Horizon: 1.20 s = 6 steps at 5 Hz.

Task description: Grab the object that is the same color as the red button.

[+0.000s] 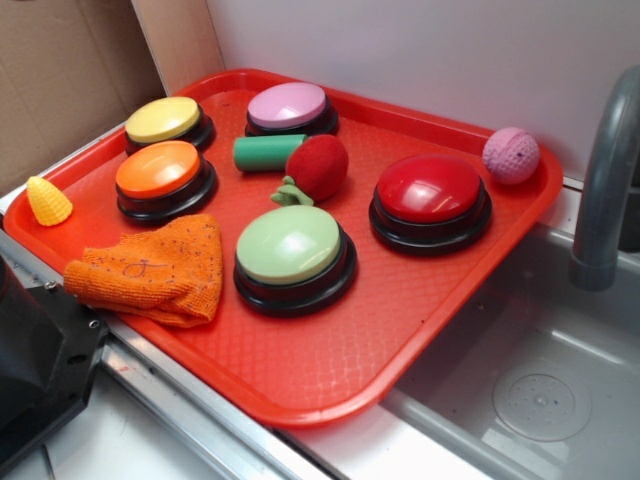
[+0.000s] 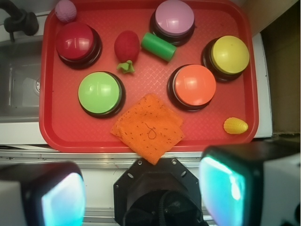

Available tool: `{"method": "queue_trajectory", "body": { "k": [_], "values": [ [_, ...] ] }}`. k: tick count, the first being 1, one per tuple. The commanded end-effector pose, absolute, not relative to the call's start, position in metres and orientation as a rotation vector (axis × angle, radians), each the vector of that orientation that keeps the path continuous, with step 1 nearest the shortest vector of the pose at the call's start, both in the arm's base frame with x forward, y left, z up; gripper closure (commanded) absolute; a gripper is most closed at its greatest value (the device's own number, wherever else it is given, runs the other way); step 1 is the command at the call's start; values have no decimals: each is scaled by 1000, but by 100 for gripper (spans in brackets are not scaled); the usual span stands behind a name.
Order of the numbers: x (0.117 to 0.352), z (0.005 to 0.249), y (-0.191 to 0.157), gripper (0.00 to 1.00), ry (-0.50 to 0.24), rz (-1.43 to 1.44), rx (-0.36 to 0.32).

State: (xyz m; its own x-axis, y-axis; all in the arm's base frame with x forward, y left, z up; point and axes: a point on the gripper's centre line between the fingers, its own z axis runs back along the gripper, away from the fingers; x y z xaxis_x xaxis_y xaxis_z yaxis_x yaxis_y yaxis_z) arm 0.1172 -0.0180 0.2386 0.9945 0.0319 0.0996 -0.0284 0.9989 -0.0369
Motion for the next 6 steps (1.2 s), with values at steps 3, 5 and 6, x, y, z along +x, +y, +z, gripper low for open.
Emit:
{"method": "queue_trajectory", "body": {
  "k": [3,5,6],
  "values": [
    [165,204,-22,0,-35,225,2],
    [214,161,-19,0,-45,446,12],
    [243,131,-22,0,-48,525,37]
  ]
}}
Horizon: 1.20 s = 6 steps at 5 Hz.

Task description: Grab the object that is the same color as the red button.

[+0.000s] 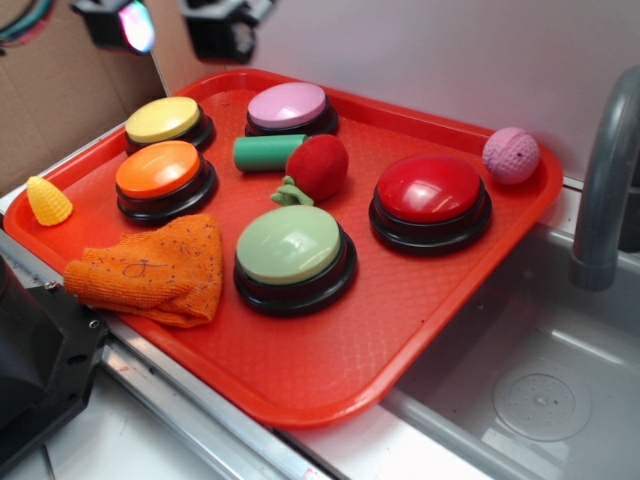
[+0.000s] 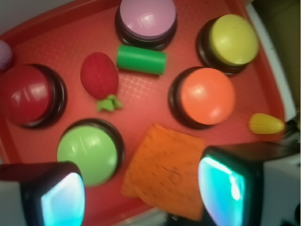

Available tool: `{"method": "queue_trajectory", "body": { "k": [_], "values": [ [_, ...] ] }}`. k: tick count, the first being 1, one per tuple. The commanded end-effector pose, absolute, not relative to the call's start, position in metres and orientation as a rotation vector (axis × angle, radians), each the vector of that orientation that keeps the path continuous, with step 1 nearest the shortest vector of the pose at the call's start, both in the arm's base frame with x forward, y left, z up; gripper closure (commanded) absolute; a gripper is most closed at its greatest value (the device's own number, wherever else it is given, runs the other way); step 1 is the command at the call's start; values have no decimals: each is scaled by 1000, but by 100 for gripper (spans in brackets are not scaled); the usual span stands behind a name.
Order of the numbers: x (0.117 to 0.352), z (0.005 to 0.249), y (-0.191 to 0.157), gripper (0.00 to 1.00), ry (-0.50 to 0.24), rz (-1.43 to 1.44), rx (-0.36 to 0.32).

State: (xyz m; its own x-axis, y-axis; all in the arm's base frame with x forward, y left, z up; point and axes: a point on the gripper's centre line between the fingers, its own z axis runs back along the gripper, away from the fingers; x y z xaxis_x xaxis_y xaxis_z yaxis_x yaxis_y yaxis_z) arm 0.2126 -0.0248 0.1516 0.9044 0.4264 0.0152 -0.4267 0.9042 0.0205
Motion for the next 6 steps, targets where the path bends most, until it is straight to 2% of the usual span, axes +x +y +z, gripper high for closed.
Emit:
{"method": "queue_trajectory", "body": {
  "k": [1,2,3,4,5,6],
  "values": [
    [266,104,-22,0,-46,585,3],
    [284,79,-21,0,-52,671,5],
    [291,67,-22,0,-64,724,27],
    [298,51,-17,0,-51,763,-5],
    [300,42,-15,0,-35,787,5],
    [299,36,-14,6,-34,808,-5]
  ]
}}
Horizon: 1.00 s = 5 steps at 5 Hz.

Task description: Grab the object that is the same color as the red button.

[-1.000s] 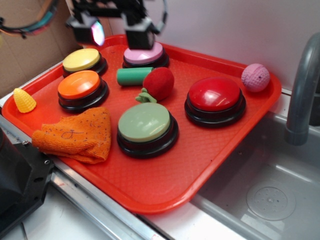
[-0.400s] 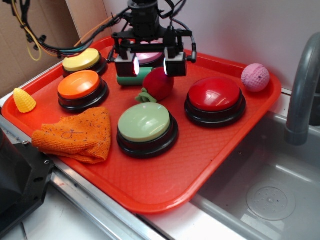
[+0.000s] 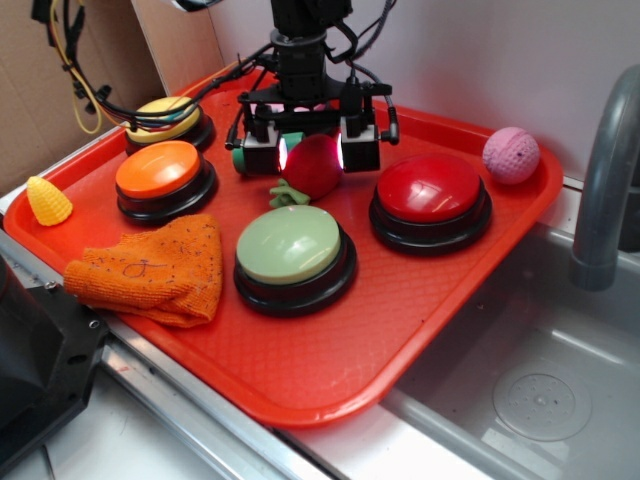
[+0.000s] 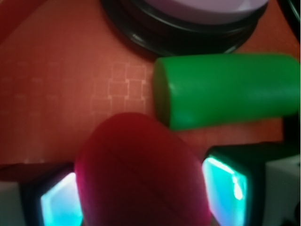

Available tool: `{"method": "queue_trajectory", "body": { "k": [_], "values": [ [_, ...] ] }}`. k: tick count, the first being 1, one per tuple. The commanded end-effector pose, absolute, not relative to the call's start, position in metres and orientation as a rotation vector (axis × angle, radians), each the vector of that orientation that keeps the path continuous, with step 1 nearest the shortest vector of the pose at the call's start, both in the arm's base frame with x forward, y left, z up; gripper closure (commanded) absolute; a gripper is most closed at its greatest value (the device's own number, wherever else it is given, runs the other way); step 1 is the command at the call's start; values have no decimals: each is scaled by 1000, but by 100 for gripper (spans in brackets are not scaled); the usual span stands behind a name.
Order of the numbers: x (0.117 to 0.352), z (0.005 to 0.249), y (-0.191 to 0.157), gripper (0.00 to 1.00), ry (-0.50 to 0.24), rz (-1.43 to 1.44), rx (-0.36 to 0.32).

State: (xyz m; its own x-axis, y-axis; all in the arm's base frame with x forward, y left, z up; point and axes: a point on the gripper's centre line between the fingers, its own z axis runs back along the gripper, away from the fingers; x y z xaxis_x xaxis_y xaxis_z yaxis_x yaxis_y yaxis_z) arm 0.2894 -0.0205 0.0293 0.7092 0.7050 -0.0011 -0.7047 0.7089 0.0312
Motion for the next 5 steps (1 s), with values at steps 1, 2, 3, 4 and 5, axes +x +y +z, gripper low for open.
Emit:
{"method": "queue_trajectory", "body": {
  "k": [1,2,3,4,5],
  "values": [
    [296,40,-14,75,-56,822,-26],
    [290,56,-12,86,-67,785,-9],
    [276,88,-3,96,-82,691,-29],
    [252,122,7,97,-87,592,-14],
    [230,139,13,95,-31,468,46]
  ]
}}
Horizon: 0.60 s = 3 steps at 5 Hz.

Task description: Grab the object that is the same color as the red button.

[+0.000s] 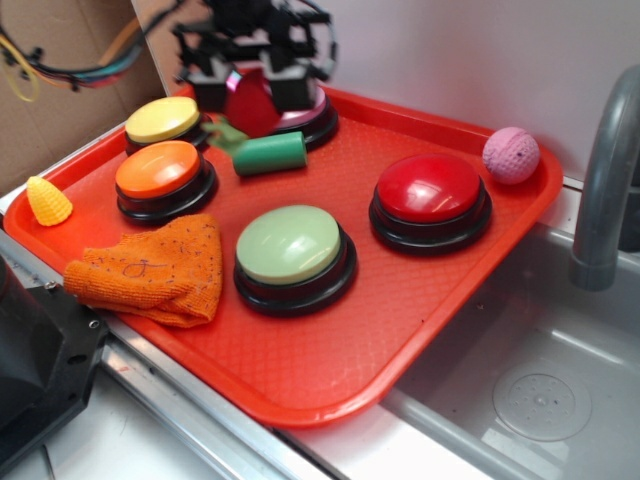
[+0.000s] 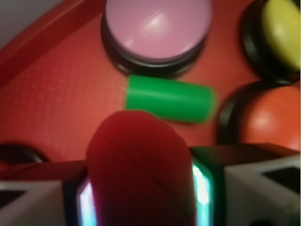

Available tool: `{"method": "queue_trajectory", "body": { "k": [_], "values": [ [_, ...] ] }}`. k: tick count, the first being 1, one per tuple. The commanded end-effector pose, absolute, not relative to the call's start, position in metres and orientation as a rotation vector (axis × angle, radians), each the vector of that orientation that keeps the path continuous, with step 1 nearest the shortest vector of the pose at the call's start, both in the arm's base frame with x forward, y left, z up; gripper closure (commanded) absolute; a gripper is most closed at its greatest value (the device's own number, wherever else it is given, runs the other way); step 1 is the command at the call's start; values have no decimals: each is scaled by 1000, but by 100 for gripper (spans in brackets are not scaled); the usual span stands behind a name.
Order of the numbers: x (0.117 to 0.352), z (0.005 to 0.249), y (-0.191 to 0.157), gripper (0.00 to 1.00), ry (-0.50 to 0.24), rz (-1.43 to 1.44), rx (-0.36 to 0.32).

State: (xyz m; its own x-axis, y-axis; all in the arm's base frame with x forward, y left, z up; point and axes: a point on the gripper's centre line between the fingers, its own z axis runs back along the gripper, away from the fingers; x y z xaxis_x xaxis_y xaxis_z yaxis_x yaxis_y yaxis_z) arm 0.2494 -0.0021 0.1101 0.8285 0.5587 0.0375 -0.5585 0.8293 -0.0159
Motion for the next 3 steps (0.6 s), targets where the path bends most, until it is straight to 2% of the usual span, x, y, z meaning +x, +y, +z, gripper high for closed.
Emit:
{"method": "queue_trajectory", "body": {
  "k": [1,2,3],
  "values": [
    [200,148,21,100,-57,403,55],
    [184,148,26,100,-33,228,10],
    [173,150,25,100,-34,161,0]
  ]
}}
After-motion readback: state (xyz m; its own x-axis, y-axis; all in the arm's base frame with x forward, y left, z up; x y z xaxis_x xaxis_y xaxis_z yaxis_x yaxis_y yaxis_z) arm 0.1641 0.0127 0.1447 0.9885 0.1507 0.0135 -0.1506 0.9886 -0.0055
